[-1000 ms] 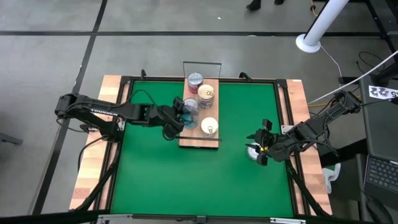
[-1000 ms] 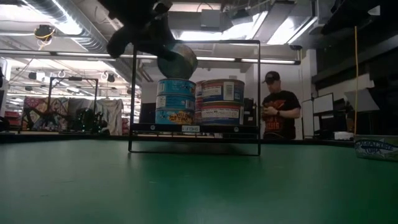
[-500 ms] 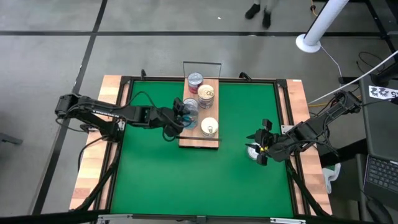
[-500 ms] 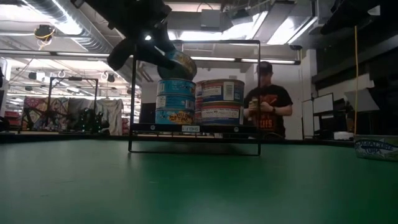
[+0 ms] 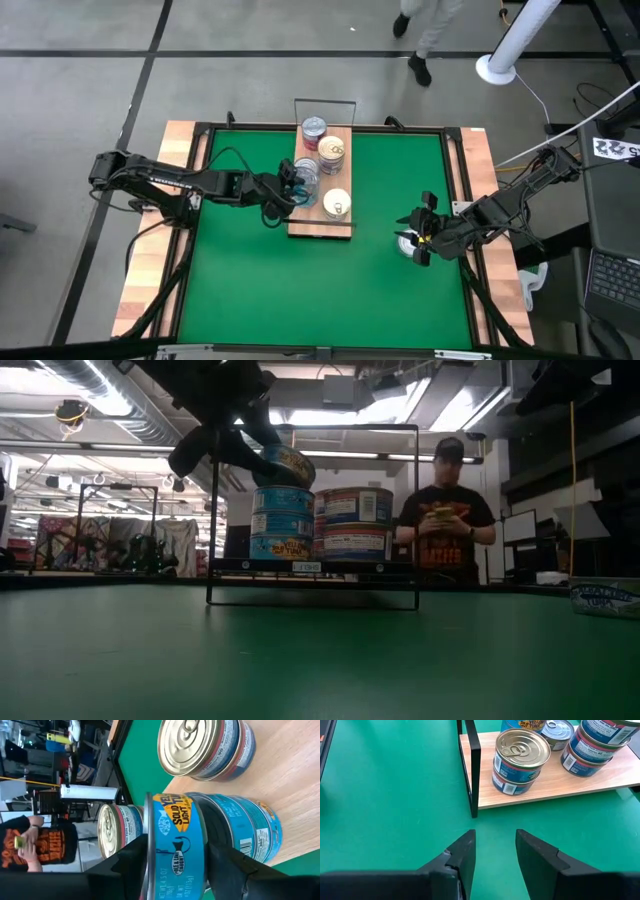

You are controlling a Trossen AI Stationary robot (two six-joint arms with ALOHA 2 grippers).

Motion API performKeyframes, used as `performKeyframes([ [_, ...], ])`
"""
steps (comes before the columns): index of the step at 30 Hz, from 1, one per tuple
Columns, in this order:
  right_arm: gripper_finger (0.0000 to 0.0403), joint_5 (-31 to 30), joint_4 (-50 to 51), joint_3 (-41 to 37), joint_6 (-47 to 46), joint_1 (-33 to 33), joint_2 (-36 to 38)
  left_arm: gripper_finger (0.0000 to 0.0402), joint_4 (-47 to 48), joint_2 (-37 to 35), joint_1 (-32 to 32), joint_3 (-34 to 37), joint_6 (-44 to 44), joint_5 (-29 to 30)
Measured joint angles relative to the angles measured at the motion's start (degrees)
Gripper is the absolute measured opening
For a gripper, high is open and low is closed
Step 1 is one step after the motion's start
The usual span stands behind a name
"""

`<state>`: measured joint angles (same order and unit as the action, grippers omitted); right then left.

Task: Stack canned seafood by type on shelf
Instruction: Stack the light blue tuna can on top of the light blue tuna can on the shelf

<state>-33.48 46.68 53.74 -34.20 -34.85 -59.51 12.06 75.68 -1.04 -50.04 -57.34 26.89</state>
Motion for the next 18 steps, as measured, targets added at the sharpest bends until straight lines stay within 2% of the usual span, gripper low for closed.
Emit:
performKeyframes([
  [18, 0.0140, 1.6, -0.1, 0.0, 0.0, 0.0, 0.0, 0.0251, 0.9, 0.2, 0.0, 0.0, 1.7, 0.0],
])
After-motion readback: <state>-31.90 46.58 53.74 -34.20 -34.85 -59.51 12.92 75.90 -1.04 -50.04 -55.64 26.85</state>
